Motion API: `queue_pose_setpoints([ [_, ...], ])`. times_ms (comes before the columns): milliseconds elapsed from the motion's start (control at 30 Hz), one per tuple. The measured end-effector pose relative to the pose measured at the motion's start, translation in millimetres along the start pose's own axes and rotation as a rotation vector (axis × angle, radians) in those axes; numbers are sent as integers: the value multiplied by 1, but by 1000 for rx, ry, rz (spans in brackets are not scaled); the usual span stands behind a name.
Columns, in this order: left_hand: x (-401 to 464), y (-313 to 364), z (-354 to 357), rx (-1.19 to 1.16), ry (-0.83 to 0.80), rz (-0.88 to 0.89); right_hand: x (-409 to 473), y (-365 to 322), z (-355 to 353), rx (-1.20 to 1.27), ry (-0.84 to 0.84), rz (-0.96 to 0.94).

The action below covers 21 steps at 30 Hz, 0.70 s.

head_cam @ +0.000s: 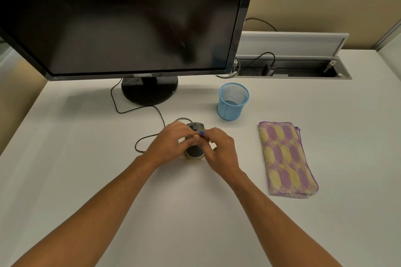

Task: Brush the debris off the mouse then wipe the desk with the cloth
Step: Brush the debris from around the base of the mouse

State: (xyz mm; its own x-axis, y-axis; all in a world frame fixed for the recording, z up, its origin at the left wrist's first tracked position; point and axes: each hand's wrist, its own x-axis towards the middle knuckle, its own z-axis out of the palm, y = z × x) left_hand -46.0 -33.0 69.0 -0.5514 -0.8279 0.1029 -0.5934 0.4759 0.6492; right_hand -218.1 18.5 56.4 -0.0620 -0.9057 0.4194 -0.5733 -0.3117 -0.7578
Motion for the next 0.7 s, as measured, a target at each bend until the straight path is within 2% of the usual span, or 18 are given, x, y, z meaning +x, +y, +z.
queue_pose_setpoints([
  [133, -5, -24, 7, 33, 87, -82, -2, 1, -12, 7, 17, 127],
  [433, -7, -52, 28, 199, -61, -53, -10, 2, -9, 58, -6, 413],
  [700, -8, -65, 37, 201, -65, -27, -47, -1, -10, 31, -48, 475],
])
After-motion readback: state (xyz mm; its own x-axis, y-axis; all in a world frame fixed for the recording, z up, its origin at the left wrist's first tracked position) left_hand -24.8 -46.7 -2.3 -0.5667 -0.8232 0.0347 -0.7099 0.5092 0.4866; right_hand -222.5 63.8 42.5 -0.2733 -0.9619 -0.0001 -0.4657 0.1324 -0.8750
